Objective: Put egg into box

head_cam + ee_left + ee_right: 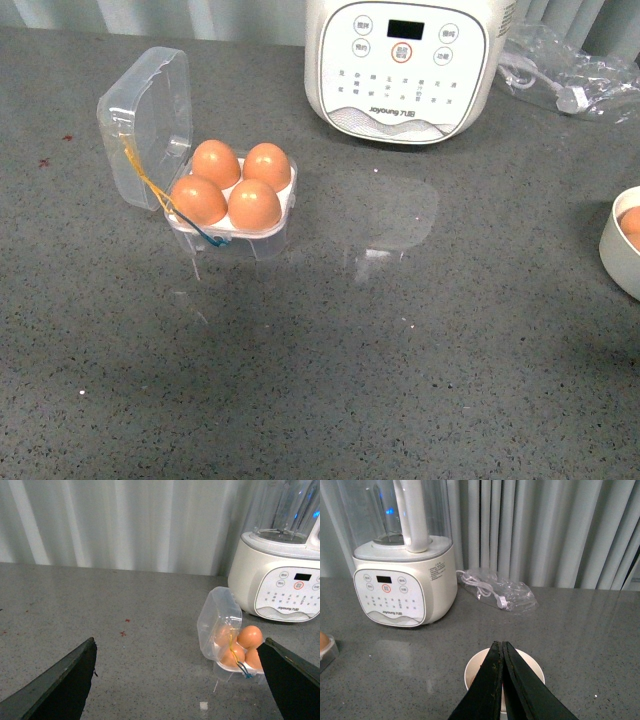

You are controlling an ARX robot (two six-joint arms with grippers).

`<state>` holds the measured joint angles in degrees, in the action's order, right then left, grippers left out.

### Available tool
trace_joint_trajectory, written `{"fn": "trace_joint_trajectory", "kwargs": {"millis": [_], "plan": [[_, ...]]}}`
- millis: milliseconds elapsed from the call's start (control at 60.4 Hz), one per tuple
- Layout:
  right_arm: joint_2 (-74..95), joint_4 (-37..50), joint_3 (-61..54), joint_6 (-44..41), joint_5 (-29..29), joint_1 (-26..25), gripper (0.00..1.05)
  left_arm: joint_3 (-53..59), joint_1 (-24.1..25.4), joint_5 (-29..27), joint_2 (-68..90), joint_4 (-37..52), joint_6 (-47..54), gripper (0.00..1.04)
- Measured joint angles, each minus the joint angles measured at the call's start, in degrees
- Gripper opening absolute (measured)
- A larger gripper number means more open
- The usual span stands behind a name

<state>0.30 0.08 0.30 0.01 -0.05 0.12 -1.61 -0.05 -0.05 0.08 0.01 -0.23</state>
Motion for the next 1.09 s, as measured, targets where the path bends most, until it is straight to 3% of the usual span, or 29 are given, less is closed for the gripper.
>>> {"fn": "trace_joint_trajectory", "kwargs": {"millis": [66,199,364,547,828,895,944,1093], "plan": [[0.0,0.0,0.0,0.0,0.0,0.0,0.09,0.0,0.0,0.0,0.0,0.0,0.0,0.98],[0.0,0.0,0.0,0.0,0.0,0.0,0.32,0.0,0.0,0.0,0.0,0.0,0.0,0.98],[0.0,0.0,0.0,0.0,0.0,0.0,0.69,0.0,0.0,0.0,0.0,0.0,0.0,0.98],[0.0,0.0,0.0,0.0,0.0,0.0,0.99,0.0,0.0,0.0,0.0,0.0,0.0,0.98],[0.0,0.0,0.0,0.0,0.0,0.0,0.97,0.0,0.0,-0.3,0.1,-0.1,0.0,0.98],[0.0,0.0,0.0,0.0,0.0,0.0,0.97,-2.7,-2.0,-7.3,4.4,-8.6,0.9,0.98],[0.0,0.0,0.0,0.0,0.0,0.0,0.97,-4.0,-2.1,-9.0,9.3,-11.7,1.4,0.98],[0.0,0.0,0.0,0.0,0.0,0.0,0.97,-5.0,0.3,-6.5,20.9,-5.5,3.0,0.98]]}}
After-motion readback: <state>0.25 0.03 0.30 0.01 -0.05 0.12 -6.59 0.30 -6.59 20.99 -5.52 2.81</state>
